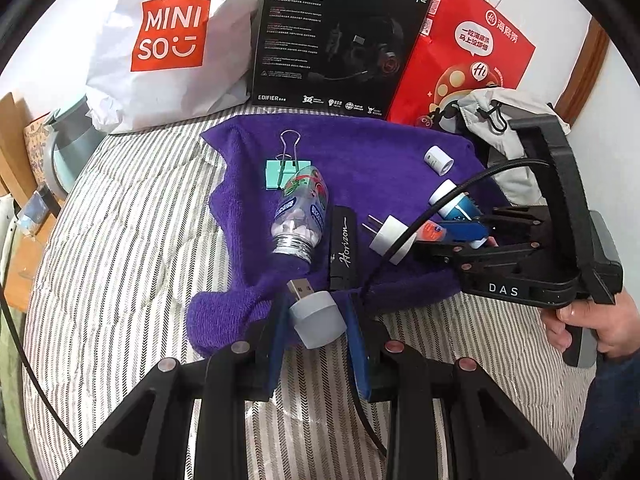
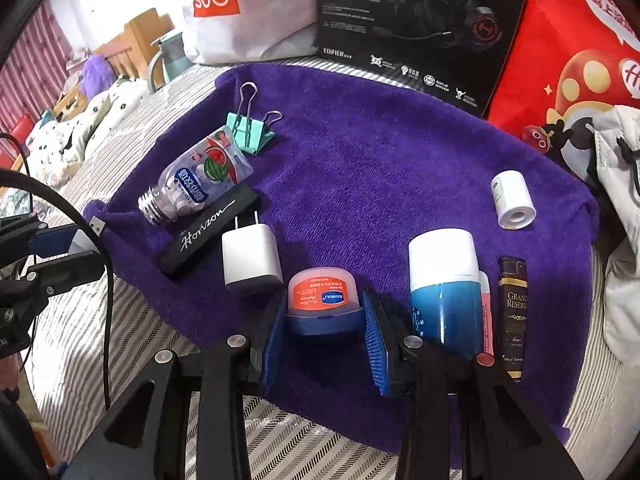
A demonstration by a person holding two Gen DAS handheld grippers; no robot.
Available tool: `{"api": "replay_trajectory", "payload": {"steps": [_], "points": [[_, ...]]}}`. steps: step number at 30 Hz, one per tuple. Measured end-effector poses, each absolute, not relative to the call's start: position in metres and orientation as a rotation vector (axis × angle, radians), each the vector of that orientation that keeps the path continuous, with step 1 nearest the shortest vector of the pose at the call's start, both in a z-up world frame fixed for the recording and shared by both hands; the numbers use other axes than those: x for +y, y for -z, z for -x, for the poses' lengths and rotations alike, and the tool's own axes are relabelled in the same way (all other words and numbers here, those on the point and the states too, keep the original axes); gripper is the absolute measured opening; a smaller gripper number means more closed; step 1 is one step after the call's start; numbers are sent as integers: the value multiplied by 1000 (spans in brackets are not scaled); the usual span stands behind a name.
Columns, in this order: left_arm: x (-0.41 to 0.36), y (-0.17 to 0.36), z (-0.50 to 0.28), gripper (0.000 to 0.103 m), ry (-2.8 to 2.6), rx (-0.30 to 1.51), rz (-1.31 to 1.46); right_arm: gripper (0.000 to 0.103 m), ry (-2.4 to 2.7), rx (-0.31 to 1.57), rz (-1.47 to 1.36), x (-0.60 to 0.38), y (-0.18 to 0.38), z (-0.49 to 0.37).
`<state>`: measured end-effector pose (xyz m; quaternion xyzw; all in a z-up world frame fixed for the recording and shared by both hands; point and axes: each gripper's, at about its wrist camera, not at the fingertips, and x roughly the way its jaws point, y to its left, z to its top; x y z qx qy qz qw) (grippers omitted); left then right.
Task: Organize rigid objects
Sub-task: 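Carry the Vaseline tin onto the towel and open the right tool while the left tool holds the USB plug, then lay the USB plug on the towel and open the left tool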
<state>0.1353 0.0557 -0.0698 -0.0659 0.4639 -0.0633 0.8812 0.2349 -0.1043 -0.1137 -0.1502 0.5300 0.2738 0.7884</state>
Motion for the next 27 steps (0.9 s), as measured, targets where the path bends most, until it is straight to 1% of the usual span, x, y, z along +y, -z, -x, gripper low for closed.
{"api": "replay_trajectory", "payload": {"steps": [4,14,22,27], "points": [[57,69,-134,27,132,965,138,38,-586,1166,346,-105,112,-233],[61,71,-138,27,122,978,145,38,-587,1105,315,-122,89,-212],[35,65,-159,27,169,969,103,38,-549,1049,229,-162,66,-181],[19,74,-180,27,183,998,67,38,-513,1013,190,-186,54,-159]]}}
